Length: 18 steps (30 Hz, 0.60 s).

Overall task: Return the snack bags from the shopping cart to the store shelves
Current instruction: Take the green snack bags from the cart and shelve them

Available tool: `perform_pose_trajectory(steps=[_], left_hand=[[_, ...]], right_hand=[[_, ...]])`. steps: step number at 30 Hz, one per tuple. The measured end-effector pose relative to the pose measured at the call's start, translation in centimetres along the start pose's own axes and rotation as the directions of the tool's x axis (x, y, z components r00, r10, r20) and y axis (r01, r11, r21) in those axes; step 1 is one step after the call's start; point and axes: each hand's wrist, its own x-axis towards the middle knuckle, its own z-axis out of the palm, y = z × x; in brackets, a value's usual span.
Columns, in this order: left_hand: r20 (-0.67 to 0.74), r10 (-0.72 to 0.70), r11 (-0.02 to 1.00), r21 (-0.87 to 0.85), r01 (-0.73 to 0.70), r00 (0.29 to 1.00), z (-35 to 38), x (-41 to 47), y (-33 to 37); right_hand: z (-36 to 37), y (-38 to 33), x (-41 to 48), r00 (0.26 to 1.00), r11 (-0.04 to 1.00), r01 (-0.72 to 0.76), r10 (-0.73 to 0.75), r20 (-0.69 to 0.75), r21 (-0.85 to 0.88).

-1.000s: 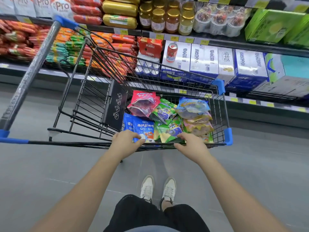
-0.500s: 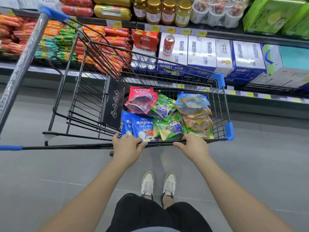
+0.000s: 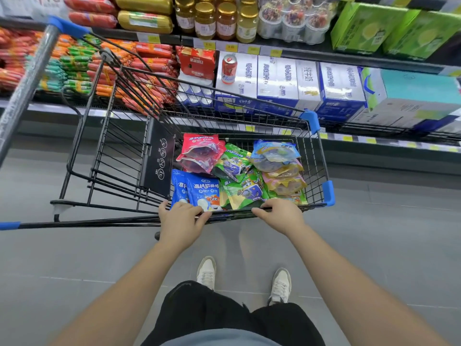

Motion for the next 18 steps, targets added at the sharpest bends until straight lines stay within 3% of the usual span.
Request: perform_pose_trajectory(steps=[5,9,14,18], left_hand=[[0.03,-0.035,0.999,0.041,0.033,0.999,0.4,-0.7,2.6],[0.13,-0.201,0.977,0.106,0.188,0.971,0.2,-1.3,5.9],[0.022,-0.269,0.95,0.17,0.261,0.963,1.0,-2.3,9.3],[0.063,-0.282,0.95,0.157,0.269,0.957,1.4,-2.0,10.4]], right_hand=[[-1.1,5.8,-0.9,0.994,0.989,0.102,-0.106,0.033,0.104],[-1.8,9.6,-1.5,0.982,0.977,0.171,-0.179,0.052,0.131],[-3.1,14.8,-1.5,0.965,0.964,0.248,-0.255,0.065,0.097],[-3.5,17.6,-1.3,0.954,0.956,0.289,-0.292,0.071,0.048]])
